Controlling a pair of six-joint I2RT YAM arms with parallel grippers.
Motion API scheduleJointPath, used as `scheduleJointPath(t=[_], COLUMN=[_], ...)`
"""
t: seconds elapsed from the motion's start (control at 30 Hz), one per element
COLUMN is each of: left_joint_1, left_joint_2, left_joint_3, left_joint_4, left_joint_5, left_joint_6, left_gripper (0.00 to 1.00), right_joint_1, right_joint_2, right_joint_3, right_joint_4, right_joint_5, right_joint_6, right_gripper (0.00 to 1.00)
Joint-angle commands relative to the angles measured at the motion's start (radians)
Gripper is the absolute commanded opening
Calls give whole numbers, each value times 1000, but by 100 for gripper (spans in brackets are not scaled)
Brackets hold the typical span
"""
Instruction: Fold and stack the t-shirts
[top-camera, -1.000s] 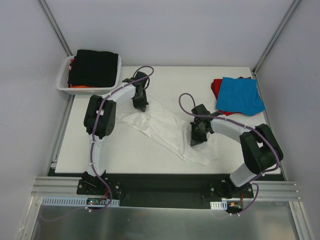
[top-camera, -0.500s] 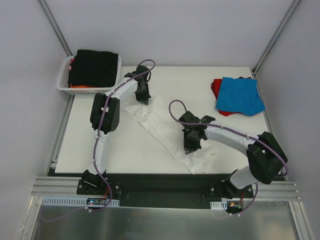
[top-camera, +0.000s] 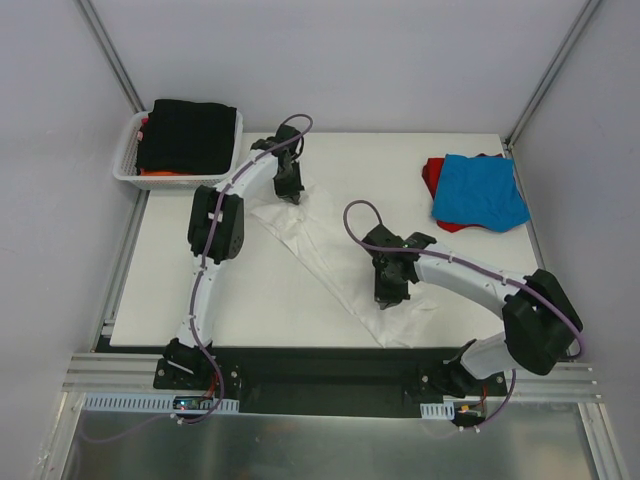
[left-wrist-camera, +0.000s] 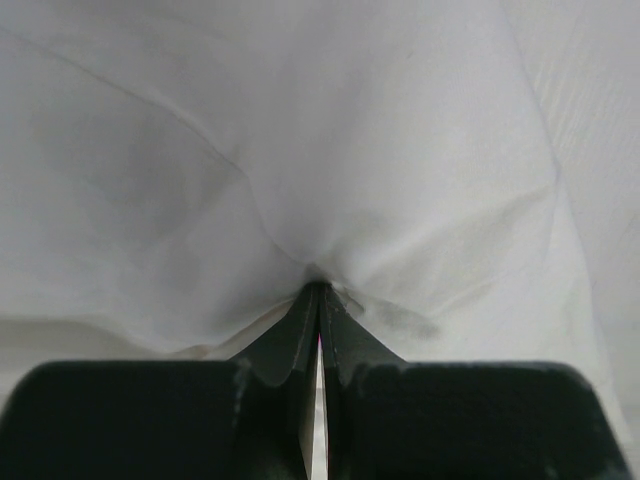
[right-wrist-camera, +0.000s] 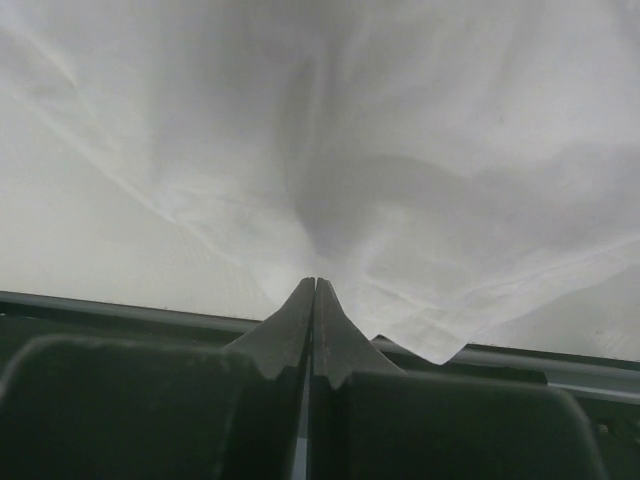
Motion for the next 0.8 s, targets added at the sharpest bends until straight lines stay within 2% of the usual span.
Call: scheduleJointPath(t=[0.0,0.03,0.2,0.4,0.6,0.67,0.77], left_joint_1=[16,16,16,15,13,13,13], left_joint_2=[153,184,232,215,215,221,212], left_joint_3=[163,220,285,274,257,252,228], left_joint_4=[-111,-119,-113,19,139,165,179], left_joint_5=[39,48,134,304,546,594,567], left_joint_6=[41,40,40,60,23,4,-5], left_gripper=[0,0,0,0,0,0,0], right_joint_1=[-5,-7,-7,-7,-10,-17,-50], right_joint_2=[-14,-5,30,41,12,6,26], right_joint_3=[-18,-18,3,17,-23,-32,-70], right_joint_4=[-31,-26,-5,-6,-14,-34,-54], right_joint_5=[27,24,4,7,35,71,116], right_joint_6=[-28,-31,-43,-48,-47,-47,-60], right_gripper=[1,1,1,1,1,1,1])
